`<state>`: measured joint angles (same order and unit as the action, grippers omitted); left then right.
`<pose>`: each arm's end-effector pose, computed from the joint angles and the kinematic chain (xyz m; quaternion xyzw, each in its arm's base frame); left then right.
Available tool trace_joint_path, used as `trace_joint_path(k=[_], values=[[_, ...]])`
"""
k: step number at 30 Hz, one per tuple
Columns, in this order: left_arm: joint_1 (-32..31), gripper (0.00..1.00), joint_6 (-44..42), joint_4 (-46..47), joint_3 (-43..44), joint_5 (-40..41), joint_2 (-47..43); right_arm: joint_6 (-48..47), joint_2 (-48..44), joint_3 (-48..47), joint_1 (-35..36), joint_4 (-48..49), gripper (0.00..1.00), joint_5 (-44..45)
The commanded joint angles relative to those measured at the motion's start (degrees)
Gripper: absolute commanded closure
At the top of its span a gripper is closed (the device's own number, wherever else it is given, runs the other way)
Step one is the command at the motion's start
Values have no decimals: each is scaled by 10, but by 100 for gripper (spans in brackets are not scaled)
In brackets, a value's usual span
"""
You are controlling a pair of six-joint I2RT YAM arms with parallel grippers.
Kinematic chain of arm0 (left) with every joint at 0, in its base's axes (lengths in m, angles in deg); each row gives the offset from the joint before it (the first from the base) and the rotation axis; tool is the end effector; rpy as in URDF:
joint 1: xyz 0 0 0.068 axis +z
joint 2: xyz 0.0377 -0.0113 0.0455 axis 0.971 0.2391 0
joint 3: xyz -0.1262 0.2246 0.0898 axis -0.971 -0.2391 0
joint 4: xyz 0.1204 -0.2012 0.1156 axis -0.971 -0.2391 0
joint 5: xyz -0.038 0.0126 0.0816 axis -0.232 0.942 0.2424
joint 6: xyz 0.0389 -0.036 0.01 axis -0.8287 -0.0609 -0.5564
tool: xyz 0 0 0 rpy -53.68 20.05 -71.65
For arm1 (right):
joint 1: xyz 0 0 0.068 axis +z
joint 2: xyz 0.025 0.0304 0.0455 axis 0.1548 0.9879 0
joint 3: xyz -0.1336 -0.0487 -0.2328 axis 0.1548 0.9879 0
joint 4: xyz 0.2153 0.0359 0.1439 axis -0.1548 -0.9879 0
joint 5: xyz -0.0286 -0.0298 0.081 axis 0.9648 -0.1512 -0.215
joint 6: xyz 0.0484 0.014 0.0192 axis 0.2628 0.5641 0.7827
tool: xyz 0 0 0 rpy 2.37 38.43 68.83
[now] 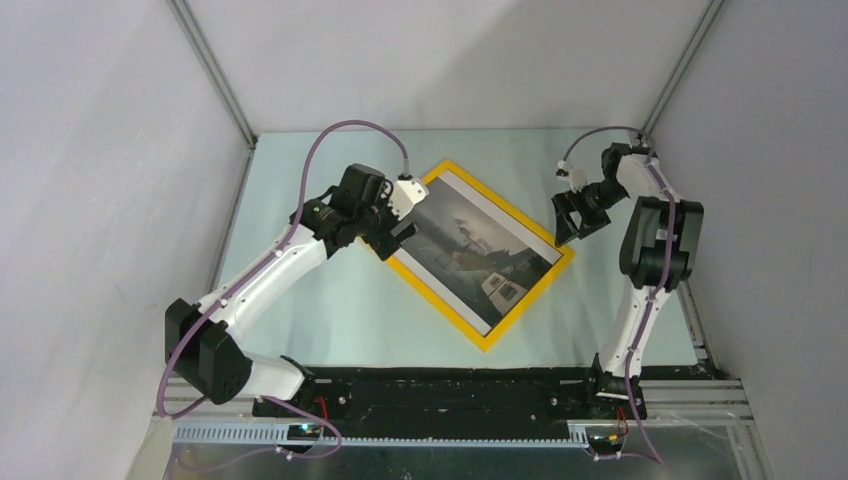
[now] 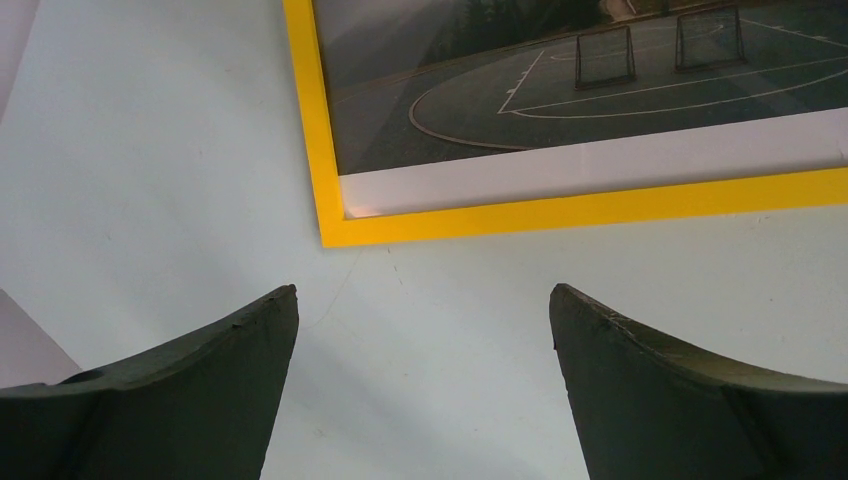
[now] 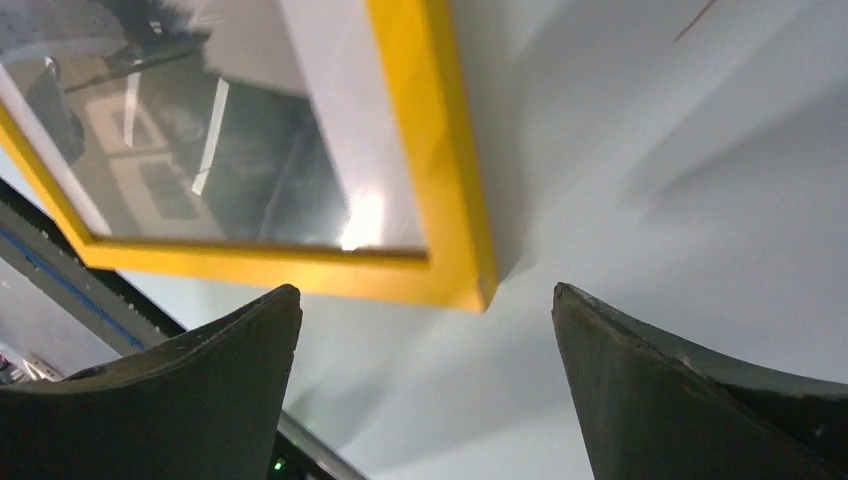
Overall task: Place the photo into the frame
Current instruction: Turn over the photo frame at the center of the board, then adjust the photo frame at the center of the board.
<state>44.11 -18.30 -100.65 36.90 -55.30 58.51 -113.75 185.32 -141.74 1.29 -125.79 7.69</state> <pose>0.2487 -0.1560 0.3178 0.4491 0.8122 -0.0230 0.3716 0.4102 -0.0373 0.1901 -0.2741 0.9283 0.2347 0.0894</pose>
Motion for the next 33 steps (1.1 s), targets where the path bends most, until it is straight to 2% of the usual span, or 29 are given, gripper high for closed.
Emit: trace_joint_path(k=[1, 4, 8, 17, 24, 28, 33], values=[[6, 0, 15, 18, 7, 22, -20, 10, -121, 101, 6, 64, 1, 38], [8, 0, 16, 24, -2, 26, -29, 12, -173, 182, 13, 85, 1, 51], [9, 0, 19, 30, -10, 29, -37, 26, -197, 245, 23, 93, 1, 52], [25, 0, 46, 43, -13, 66, -16, 75, -175, 286, 49, 149, 1, 68], [112, 0, 106, 34, 53, 38, 109, 124, -133, 264, 66, 186, 1, 88], [161, 0, 161, 11, 131, -7, 204, 147, -107, 223, 60, 189, 1, 88], [190, 0, 227, -3, 181, -63, 305, 185, -62, 146, 42, 183, 1, 67]])
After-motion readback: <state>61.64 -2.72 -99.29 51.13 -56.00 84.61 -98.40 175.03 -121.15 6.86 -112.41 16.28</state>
